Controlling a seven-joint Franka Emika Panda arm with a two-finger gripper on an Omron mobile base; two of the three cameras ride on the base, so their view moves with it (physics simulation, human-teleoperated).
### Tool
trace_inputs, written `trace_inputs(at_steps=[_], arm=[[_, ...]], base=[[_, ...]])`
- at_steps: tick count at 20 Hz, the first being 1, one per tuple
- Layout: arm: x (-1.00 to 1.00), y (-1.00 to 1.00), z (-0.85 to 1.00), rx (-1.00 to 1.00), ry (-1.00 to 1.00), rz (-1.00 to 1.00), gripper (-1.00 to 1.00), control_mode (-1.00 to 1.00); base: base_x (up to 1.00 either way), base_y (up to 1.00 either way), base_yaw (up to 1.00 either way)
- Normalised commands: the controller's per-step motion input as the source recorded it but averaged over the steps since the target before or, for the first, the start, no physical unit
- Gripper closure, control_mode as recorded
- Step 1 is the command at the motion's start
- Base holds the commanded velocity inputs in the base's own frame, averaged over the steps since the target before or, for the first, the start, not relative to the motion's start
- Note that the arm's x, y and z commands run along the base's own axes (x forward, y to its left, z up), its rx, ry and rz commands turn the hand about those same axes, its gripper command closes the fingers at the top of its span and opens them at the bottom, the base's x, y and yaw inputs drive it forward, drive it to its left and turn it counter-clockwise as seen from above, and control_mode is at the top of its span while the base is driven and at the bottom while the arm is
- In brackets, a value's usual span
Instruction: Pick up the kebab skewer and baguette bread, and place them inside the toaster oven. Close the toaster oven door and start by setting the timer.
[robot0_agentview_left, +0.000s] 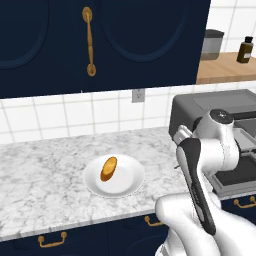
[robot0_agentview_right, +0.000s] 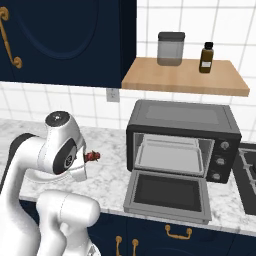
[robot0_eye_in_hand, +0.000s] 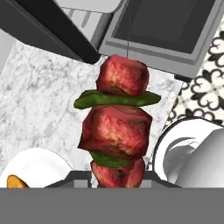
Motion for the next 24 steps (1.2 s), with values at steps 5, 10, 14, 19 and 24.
trace_inputs(at_steps=[5,10,14,19,24], arm=[[-0.16,-0.95,0.21,0.04,-0.06,-0.19,1.00,-1.00],[0.00,-0.85,0.25,0.06,-0.06,-0.17,1.00,-1.00],[0.00,-0.81,0.14,0.03,-0.03,-0.10,1.00,-1.00],[0.08,-0.67,0.05,0.02,0.00,-0.02,1.00,-1.00],[0.28,-0.53,0.00,0.03,0.00,0.00,1.00,-1.00]], base=[[0.00,0.00,0.00],[0.00,0.00,0.00],[0.00,0.00,0.00],[0.00,0.00,0.00],[0.00,0.00,0.00]])
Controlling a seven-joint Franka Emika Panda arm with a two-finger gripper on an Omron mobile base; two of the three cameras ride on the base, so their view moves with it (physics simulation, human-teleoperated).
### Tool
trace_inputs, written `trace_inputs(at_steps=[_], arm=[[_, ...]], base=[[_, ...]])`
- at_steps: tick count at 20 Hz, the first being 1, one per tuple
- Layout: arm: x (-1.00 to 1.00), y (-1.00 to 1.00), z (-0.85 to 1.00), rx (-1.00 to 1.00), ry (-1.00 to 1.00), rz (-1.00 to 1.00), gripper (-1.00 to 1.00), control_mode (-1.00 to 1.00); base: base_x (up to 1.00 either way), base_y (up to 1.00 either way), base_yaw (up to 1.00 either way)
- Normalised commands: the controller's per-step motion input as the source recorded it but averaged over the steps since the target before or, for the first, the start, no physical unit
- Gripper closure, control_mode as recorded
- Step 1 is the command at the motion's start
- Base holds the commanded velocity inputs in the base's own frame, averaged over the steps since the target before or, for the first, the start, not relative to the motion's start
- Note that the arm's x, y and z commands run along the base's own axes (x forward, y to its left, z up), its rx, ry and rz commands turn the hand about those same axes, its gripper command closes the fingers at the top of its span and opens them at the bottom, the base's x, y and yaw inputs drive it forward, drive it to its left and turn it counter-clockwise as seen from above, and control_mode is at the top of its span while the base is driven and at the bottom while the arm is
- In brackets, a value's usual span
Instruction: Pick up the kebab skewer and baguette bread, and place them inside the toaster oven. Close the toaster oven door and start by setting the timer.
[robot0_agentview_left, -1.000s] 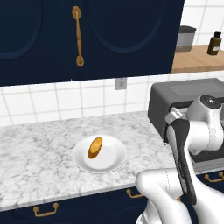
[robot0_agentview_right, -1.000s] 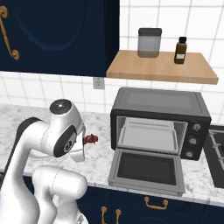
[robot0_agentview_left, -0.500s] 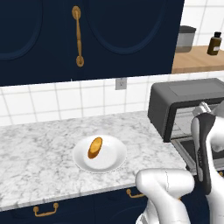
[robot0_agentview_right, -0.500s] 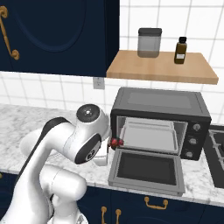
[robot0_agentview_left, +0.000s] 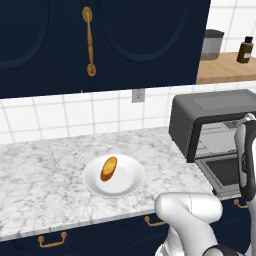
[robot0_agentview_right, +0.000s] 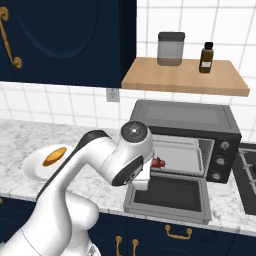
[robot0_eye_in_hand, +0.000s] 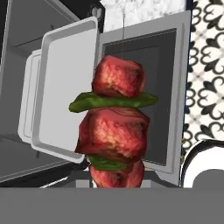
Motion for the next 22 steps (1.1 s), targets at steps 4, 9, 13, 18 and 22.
trace_inputs(at_steps=[4,9,13,18,22], arm=[[0.46,-0.18,0.00,0.02,0.00,0.01,1.00,-1.00],[0.47,-0.20,0.00,0.00,0.00,0.00,1.00,-1.00],[0.39,-0.36,-0.02,0.00,0.00,0.00,1.00,-1.00],[0.27,-0.16,-0.25,0.00,0.00,0.00,1.00,-1.00],[0.15,-0.02,-0.31,0.02,-0.02,-0.01,1.00,-1.00]], base=[[0.00,0.00,0.00],[0.00,0.00,0.00],[0.00,0.00,0.00],[0.00,0.00,0.00],[0.00,0.00,0.00]])
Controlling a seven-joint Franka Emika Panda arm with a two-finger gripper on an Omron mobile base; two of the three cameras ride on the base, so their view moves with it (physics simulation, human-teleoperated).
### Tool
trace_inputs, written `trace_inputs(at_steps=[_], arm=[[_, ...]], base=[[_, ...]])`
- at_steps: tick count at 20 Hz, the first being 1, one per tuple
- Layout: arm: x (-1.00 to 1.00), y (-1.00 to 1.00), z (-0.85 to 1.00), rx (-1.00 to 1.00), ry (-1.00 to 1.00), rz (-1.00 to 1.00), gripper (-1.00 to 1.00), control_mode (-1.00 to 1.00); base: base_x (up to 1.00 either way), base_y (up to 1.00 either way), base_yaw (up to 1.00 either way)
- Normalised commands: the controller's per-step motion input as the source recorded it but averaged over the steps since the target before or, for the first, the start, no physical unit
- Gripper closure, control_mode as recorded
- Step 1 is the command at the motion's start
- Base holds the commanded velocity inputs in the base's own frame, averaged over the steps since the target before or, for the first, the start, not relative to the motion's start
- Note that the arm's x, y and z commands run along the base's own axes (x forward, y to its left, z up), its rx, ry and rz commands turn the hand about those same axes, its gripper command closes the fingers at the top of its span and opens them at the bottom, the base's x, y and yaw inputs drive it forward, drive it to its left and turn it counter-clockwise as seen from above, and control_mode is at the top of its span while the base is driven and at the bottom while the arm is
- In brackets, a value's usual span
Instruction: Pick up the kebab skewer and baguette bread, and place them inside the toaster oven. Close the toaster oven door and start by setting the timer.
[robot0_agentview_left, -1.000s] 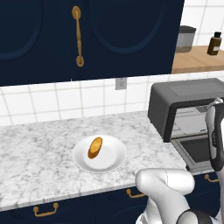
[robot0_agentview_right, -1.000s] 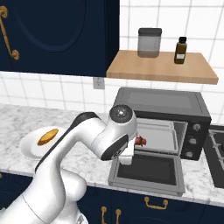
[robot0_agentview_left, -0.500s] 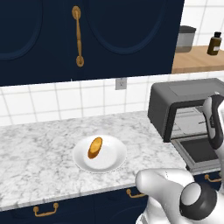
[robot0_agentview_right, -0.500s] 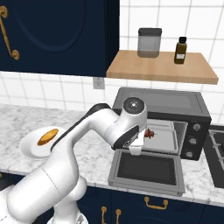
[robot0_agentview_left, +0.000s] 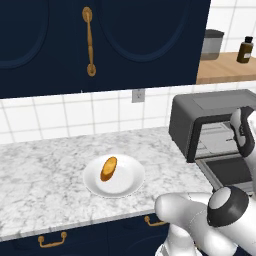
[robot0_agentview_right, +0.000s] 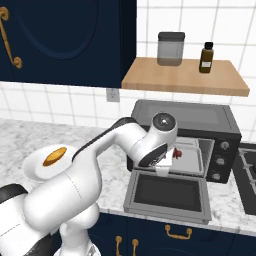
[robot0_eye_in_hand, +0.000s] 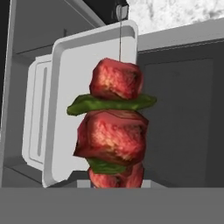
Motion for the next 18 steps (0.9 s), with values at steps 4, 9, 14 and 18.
trace_inputs(at_steps=[4,9,14,18], arm=[[0.25,-0.03,0.01,0.04,-0.10,-0.03,1.00,-1.00],[0.46,-0.07,0.02,0.01,-0.05,-0.01,1.00,-1.00],[0.30,-0.21,-0.06,0.00,0.00,0.00,1.00,-1.00],[0.29,0.00,-0.21,0.00,0.00,0.00,1.00,-1.00]], base=[[0.00,0.00,0.00],[0.00,0.00,0.00],[0.00,0.00,0.00],[0.00,0.00,0.00]])
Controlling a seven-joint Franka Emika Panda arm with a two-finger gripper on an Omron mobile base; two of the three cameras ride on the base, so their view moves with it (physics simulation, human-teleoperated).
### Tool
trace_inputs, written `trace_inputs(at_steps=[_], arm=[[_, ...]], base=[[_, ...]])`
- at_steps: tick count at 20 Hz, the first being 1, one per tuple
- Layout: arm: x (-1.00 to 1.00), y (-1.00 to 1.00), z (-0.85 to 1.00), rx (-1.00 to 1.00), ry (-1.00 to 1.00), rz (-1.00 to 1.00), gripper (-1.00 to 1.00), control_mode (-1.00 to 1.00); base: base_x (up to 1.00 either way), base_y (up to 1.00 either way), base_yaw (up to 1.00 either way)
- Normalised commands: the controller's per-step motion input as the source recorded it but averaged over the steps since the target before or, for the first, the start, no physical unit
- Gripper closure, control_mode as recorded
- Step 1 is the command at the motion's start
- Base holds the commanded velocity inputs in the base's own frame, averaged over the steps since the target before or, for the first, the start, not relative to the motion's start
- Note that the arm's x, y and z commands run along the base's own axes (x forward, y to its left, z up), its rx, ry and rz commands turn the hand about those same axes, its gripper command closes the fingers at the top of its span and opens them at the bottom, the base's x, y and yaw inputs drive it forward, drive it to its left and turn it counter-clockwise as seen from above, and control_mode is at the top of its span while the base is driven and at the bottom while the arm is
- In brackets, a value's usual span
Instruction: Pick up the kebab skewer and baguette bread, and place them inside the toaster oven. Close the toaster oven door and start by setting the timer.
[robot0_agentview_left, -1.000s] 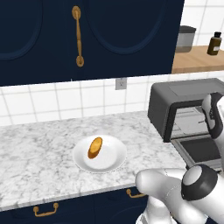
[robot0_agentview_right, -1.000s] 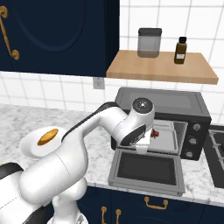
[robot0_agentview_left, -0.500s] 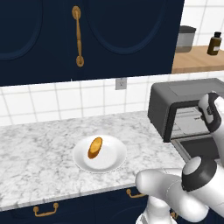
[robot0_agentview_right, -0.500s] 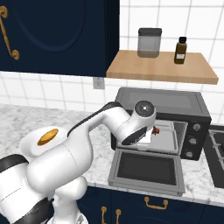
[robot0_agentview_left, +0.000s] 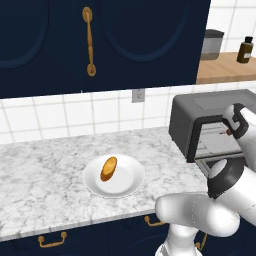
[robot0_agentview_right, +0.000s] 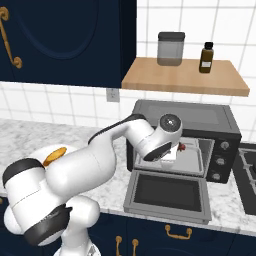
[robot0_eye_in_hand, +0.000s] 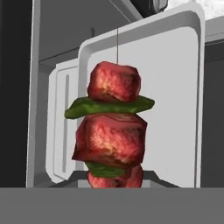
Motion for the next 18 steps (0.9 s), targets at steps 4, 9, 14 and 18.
trace_inputs(at_steps=[4,9,14,18], arm=[[0.25,0.00,-0.30,0.00,0.00,0.00,1.00,-1.00],[0.25,0.00,-0.29,0.00,0.00,0.00,1.00,-1.00],[0.18,0.00,-0.16,0.00,0.02,0.00,-1.00,-1.00],[0.00,0.00,0.00,0.00,0.01,0.00,-1.00,-1.00]], base=[[0.00,0.00,0.00],[0.00,0.00,0.00],[0.00,0.00,0.00],[0.00,0.00,0.00]])
